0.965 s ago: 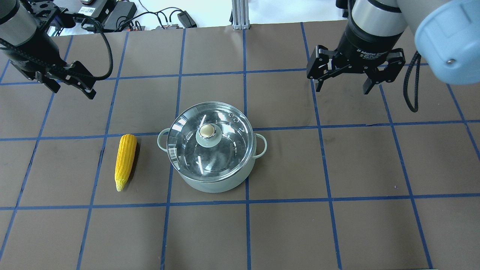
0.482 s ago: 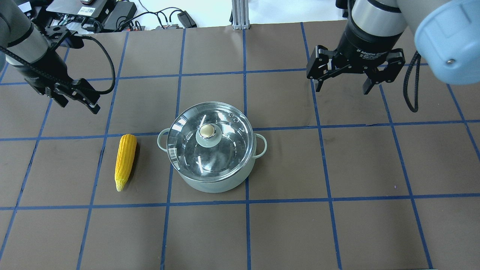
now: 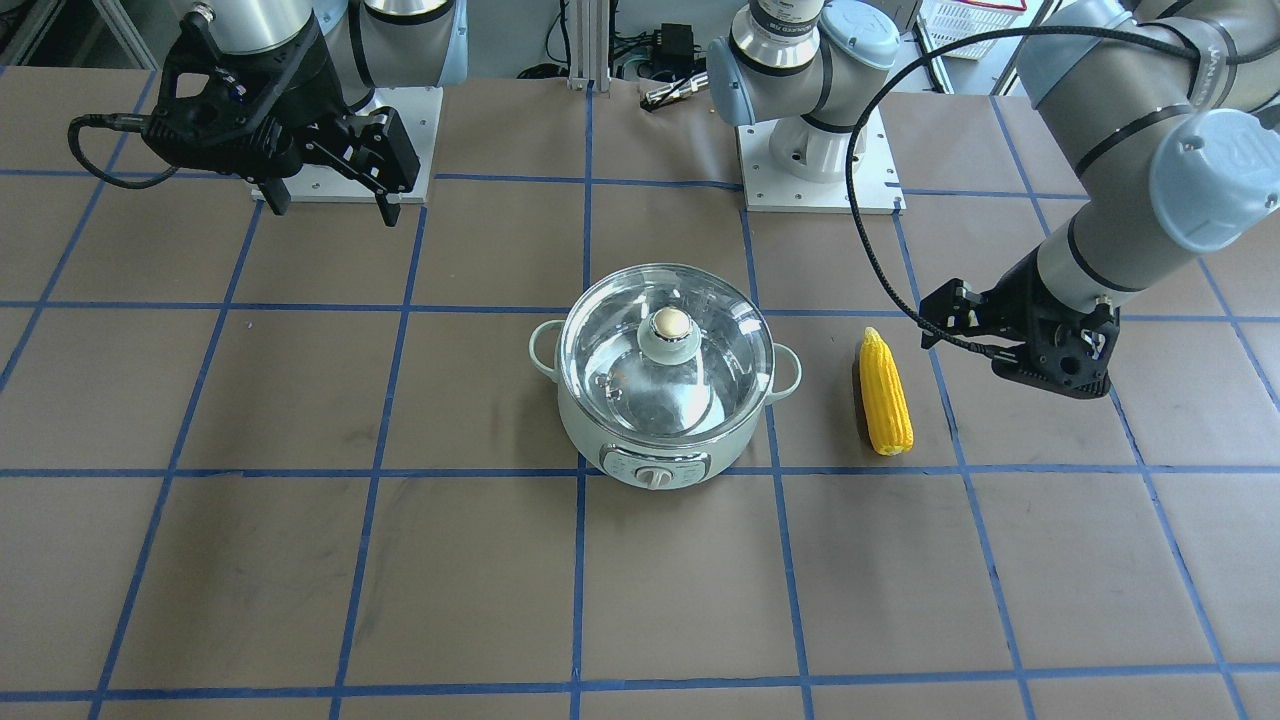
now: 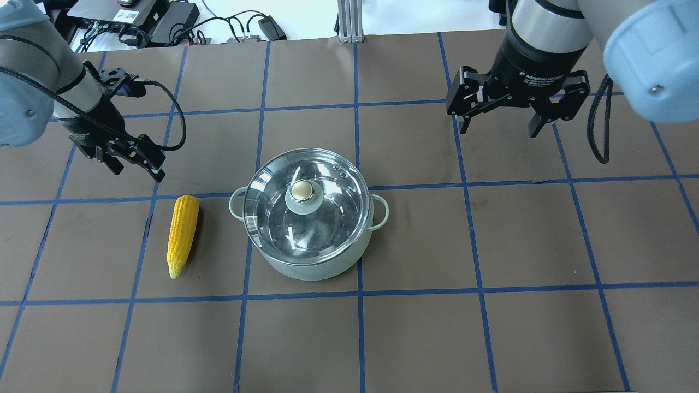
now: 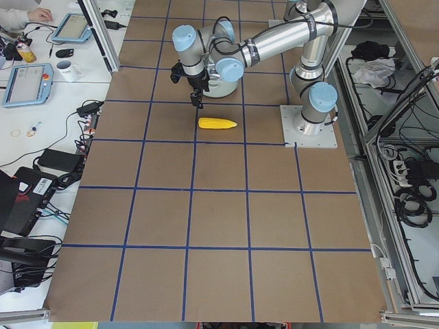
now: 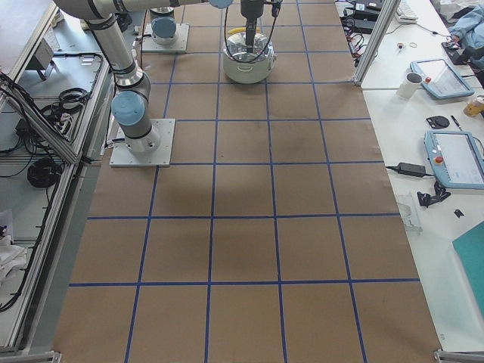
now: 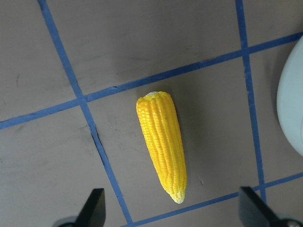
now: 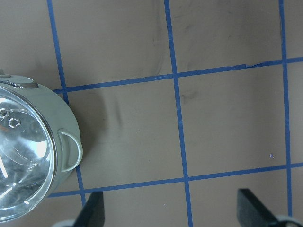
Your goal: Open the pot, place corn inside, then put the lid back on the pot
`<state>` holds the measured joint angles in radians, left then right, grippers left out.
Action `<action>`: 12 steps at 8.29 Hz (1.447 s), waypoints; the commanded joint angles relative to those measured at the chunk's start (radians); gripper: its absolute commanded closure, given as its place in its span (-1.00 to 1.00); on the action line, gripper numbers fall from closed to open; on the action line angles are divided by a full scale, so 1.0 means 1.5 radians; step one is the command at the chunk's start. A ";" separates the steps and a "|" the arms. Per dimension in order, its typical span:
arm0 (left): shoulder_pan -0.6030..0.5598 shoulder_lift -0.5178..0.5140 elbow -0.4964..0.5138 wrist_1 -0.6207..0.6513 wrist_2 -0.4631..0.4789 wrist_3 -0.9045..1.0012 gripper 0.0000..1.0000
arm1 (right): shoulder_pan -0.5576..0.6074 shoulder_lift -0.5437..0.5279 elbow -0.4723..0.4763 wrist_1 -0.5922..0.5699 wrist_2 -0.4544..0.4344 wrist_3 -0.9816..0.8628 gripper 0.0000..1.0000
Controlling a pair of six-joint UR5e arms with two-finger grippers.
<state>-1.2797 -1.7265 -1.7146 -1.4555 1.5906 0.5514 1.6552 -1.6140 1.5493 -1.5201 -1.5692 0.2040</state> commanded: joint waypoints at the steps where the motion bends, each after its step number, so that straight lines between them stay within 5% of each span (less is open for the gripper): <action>1: 0.000 -0.036 -0.004 0.001 -0.035 0.001 -1.00 | 0.000 0.000 0.000 0.001 0.000 0.000 -1.00; 5: 0.000 -0.065 -0.061 0.054 -0.031 -0.001 -1.00 | 0.000 -0.001 0.000 0.001 0.001 0.001 -1.00; 12: 0.000 -0.131 -0.066 0.089 -0.033 -0.004 -1.00 | 0.000 -0.001 0.001 0.002 0.003 0.002 -1.00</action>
<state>-1.2793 -1.9021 -1.8142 -1.3335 1.5416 0.5459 1.6552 -1.6153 1.5508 -1.5186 -1.5647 0.2070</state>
